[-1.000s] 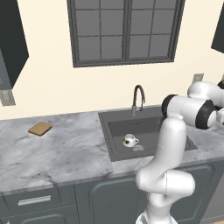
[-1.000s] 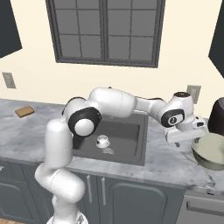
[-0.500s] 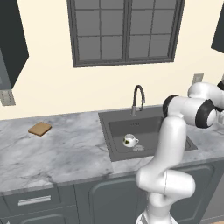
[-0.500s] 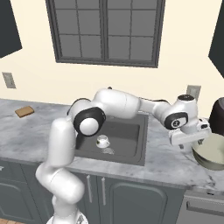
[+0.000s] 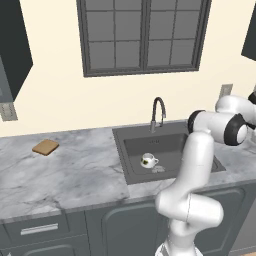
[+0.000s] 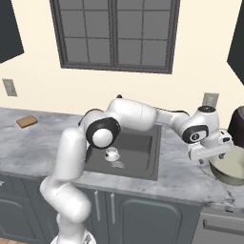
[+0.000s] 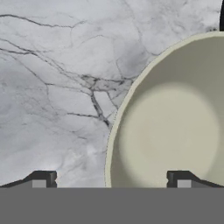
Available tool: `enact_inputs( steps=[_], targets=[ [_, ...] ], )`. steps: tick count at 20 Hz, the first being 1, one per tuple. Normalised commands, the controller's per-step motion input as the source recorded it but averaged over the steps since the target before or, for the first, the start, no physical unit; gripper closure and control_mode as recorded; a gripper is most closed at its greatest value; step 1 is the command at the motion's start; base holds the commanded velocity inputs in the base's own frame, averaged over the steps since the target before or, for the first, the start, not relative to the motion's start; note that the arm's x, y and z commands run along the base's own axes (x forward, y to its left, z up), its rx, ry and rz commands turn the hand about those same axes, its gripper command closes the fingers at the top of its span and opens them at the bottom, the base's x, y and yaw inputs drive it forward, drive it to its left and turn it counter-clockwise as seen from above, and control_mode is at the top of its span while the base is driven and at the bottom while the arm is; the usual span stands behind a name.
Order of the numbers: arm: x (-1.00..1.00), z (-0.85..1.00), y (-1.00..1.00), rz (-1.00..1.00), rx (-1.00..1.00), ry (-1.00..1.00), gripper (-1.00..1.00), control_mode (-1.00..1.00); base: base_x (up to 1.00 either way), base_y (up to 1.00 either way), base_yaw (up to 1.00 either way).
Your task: Pick the mug and place it in the sink. Pick the bowl and place it in the open cabinet and then close the cabinet.
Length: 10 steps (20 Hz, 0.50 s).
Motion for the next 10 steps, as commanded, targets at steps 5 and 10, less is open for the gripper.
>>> enact_inputs(
  steps=[5,10],
  targets=[
    [0.03,-0.15,-0.12,0.02,0.00,-0.02,-1.00,-1.00,0.00,0.00,0.00],
    [0.02,-0.15,-0.12,0.02,0.00,-0.01,-1.00,-1.00,0.00,0.00,0.00]
  ],
)
